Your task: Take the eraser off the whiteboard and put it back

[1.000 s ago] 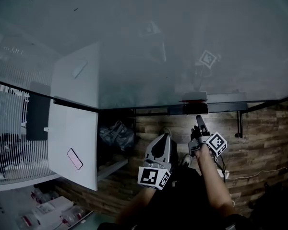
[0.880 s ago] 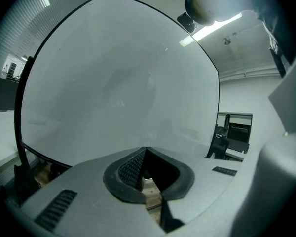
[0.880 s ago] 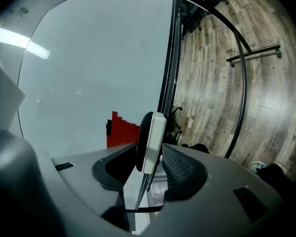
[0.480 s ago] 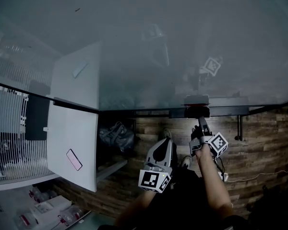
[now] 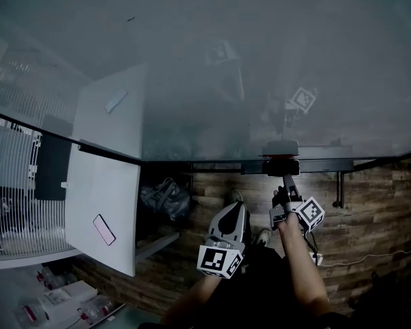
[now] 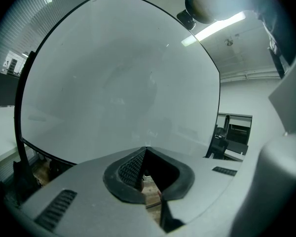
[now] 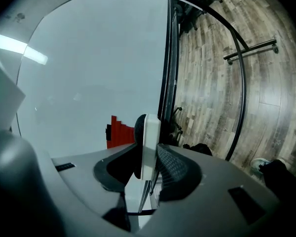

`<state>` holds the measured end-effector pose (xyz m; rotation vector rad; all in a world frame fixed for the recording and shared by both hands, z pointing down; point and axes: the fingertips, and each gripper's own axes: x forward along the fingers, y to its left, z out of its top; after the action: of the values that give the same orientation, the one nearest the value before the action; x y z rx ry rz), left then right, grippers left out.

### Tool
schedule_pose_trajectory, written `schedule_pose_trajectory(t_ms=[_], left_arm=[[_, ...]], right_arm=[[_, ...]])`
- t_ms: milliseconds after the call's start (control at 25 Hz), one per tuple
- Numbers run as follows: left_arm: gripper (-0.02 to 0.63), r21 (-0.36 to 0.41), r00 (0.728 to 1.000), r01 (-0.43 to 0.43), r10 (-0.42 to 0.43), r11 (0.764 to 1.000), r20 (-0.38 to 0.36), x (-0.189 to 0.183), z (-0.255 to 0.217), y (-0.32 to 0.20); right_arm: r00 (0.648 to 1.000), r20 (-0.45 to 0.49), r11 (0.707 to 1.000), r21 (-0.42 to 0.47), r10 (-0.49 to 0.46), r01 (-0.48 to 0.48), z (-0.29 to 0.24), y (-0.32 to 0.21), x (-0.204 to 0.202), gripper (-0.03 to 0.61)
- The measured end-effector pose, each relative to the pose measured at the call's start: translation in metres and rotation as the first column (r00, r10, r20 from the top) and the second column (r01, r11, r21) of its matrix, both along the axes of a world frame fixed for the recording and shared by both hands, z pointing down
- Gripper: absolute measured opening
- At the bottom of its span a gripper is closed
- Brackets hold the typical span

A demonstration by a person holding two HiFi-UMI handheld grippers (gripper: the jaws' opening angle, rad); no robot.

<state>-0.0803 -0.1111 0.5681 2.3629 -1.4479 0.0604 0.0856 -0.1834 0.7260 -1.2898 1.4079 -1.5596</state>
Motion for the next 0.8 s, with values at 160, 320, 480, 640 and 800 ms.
schedule_pose_trajectory(t_ms=[160,320,480,640,800], left_arm=[[-0.002,0.009,1.000,-0.007,0.007,1.000,0.003,0.001,-0.006,-0.003],[-0.002,0.040,1.000,-0.012,0.012,0.999,0.000,0.005,-0.017,-0.006],[-0.002,0.092,1.000,-0.027,0.026,0.995,0.017,0.013,-0.034,-0.009],[-0.002,0.131,0.999,-0.036,0.033,0.991,0.029,0.024,-0.052,0.000],[-0.002,0.152,0.999,-0.029,0.023,0.988,0.043,0.028,-0.061,0.017]], right_arm=[[0.995,-0.082,0.999,0.014,-0.049,0.051,-0.009,-0.001,-0.001,0.130],[0.981,-0.179,0.995,0.041,-0.078,0.086,-0.021,0.004,0.003,0.129],[0.939,-0.331,0.988,0.085,-0.095,0.130,-0.044,0.010,0.015,0.129],[0.866,-0.489,0.974,0.126,-0.107,0.191,-0.073,0.028,0.029,0.129],[0.745,-0.663,0.952,0.177,-0.070,0.248,-0.106,0.048,0.041,0.129]])
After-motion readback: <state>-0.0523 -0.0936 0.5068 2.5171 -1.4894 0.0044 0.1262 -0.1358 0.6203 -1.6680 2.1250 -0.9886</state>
